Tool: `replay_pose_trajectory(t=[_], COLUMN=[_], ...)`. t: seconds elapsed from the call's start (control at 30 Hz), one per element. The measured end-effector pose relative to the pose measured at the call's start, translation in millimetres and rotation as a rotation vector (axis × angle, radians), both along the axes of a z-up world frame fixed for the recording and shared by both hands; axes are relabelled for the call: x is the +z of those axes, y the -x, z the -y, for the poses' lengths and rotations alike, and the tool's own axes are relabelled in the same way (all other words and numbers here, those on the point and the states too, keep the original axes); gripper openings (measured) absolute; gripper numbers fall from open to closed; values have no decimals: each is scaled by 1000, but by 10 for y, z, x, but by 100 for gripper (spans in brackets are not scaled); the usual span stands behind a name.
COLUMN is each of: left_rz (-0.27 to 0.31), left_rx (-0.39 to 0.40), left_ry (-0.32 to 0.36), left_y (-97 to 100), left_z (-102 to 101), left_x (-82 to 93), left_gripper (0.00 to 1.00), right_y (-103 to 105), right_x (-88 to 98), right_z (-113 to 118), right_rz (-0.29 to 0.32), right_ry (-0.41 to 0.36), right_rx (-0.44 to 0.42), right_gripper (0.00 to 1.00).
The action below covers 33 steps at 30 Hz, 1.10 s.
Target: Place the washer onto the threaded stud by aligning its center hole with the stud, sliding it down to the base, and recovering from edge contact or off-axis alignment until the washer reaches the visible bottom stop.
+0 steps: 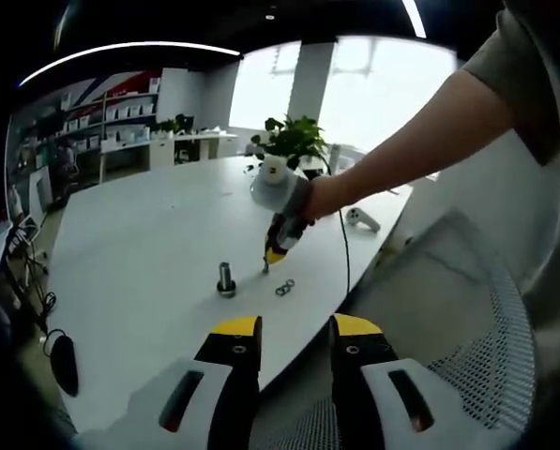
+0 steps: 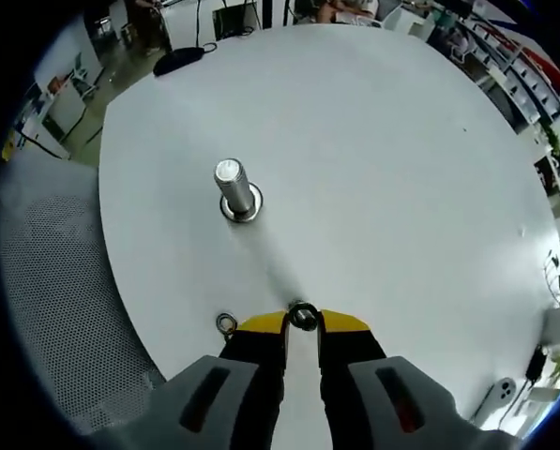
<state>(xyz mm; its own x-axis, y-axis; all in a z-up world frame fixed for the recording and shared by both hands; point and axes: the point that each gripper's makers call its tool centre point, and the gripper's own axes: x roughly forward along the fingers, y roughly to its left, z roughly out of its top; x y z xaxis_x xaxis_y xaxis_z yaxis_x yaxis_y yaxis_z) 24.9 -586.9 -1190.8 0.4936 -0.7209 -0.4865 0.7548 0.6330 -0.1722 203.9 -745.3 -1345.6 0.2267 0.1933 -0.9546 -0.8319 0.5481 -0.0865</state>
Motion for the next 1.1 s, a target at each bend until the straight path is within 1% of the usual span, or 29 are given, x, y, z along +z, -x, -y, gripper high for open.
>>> replay_pose_trajectory(t=[0.13,0.3,0.43,0.63,0.83,0.97,1.1], left_rz=[-4,-7,-9,-11,-11,-10,-8], left_rx=[4,11,13,18,18,18,19], left_ry=[-3,-7,-9,-11,-12,-12,-11], left_y=[-2,-7,-11,-19,-18,-19,-23], left_z=[-6,-14,-17,-23,-24,-24,-27], left_x=[-8,-17,-22,-26,-27,-24,-22], left_gripper=[27,27,27,27,27,27,27], right_y=[15,60,72,112,207,333,456], right_x=[-88,-193,-215,-190,-164,-152,-161], right_z=[13,50,56,98,209,281,249], right_rz=[-12,-35,-42,-41,-51,-58,-69], right_ry=[-4,15,10,3,-1,2,-28], right_rx=[-13,-16,-22,-33,-55,-55,-58], right_gripper=[14,14,14,15,15,15,16])
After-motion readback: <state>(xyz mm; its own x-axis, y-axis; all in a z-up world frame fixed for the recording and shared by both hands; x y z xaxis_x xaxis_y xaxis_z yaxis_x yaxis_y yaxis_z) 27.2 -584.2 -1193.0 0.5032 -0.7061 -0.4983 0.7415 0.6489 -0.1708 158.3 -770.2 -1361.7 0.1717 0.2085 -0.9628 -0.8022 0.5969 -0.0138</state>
